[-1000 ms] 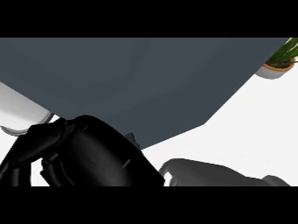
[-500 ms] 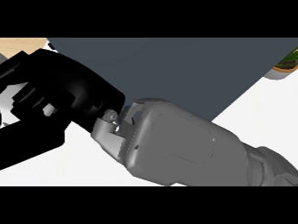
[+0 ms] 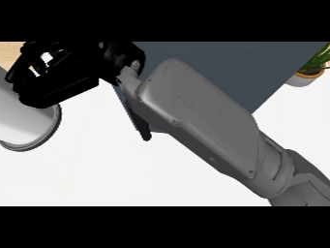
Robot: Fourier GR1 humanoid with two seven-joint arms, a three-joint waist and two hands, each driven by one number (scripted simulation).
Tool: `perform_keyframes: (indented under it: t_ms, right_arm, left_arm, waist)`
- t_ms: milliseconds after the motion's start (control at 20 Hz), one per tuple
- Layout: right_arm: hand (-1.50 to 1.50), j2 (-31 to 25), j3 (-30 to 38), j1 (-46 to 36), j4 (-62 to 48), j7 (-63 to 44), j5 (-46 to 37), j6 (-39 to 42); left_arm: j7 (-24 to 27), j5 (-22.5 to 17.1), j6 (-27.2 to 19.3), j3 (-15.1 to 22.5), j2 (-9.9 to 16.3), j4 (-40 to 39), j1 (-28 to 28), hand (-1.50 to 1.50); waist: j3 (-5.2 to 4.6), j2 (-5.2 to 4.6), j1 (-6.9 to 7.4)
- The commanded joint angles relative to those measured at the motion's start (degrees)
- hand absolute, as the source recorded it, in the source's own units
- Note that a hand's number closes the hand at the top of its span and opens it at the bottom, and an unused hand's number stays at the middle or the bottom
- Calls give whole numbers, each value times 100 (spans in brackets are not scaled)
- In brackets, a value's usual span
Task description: Pick up the wine, place it into the cabinet and close the cabinet
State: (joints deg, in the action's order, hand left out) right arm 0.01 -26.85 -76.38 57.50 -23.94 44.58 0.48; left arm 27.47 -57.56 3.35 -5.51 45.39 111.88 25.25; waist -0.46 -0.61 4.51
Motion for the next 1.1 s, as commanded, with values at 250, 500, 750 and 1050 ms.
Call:
perform_keyframes:
  t_ms: [250, 500, 750, 1050]
  right_arm:
    - [150, -654, 501, 194, -1331, 1196, -339, 102]
    - [150, -710, 406, 334, -1555, 1573, -415, 110]
    - [150, -888, 527, 355, -1607, 1688, -325, 9]
    - [150, -894, 438, 301, -1675, 1857, -210, 90]
  left_arm:
    - [-164, -179, 111, -403, 114, 50, 59, -150]
    - [-377, -284, 127, -225, 151, 360, -47, -150]
    - [-397, -330, 85, -117, 51, 317, -129, -150]
    - [-559, -357, -28, 185, -15, 605, -181, -150]
  waist:
    - [41, -51, -122]
    - [48, -92, -203]
    - [39, -127, -403]
    - [40, -157, -437]
